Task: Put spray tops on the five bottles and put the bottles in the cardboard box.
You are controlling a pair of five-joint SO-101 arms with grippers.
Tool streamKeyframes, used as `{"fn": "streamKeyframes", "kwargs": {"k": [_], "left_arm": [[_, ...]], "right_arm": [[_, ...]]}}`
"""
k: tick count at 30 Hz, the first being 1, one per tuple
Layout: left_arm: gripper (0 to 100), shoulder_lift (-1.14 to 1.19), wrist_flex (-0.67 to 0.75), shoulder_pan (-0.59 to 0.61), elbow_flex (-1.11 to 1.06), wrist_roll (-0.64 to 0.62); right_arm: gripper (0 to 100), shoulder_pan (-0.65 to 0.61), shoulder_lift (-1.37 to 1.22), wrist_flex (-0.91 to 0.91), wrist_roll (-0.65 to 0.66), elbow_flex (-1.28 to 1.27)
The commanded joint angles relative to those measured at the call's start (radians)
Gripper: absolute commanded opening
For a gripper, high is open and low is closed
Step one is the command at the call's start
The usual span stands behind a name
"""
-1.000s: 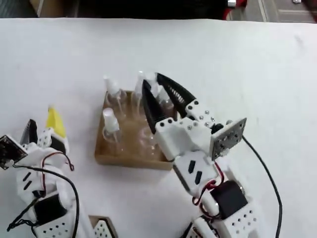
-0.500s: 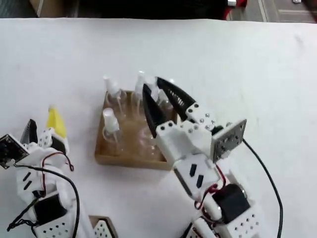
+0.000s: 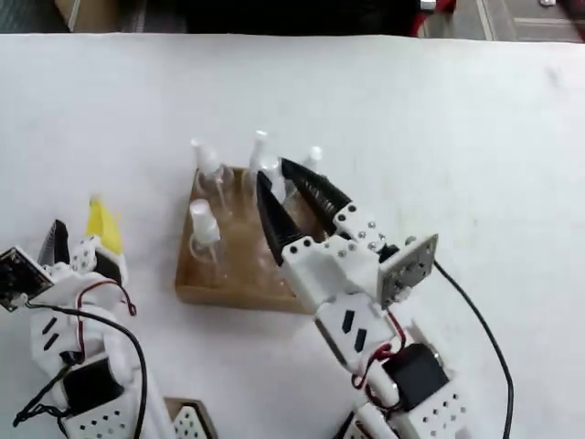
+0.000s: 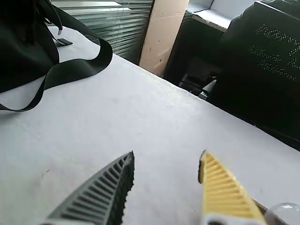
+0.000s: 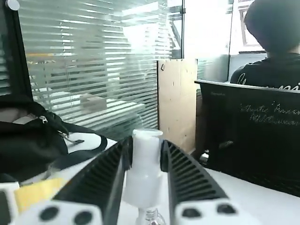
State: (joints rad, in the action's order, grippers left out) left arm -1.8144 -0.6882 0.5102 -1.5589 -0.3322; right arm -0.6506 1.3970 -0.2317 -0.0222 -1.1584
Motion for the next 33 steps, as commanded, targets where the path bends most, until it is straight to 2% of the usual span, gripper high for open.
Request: {"fn": "streamKeyframes", "kwargs": {"k": [1, 11, 21, 28, 33], "left_arm": [[21, 0.001, 0.031, -0.01, 0.005, 0.014], [21, 0.001, 0.051, -0.01, 0.002, 0.014], [21, 0.001, 0.051, -0.01, 0.002, 0.014], [21, 0.001, 0.051, -0.01, 0.002, 0.014], [21, 0.001, 0.051, -0.01, 0.002, 0.014]], "right_arm": [[1.5, 0.008, -0.001, 0.03, 0.0, 0.002], [1.5, 0.01, 0.008, -0.124, 0.0, 0.187], [1.5, 0.035, -0.001, -0.035, -0.003, 0.189], [1.5, 0.035, -0.143, 0.059, -0.008, 0.189], [1.5, 0.035, -0.176, 0.062, -0.008, 0.178]]}}
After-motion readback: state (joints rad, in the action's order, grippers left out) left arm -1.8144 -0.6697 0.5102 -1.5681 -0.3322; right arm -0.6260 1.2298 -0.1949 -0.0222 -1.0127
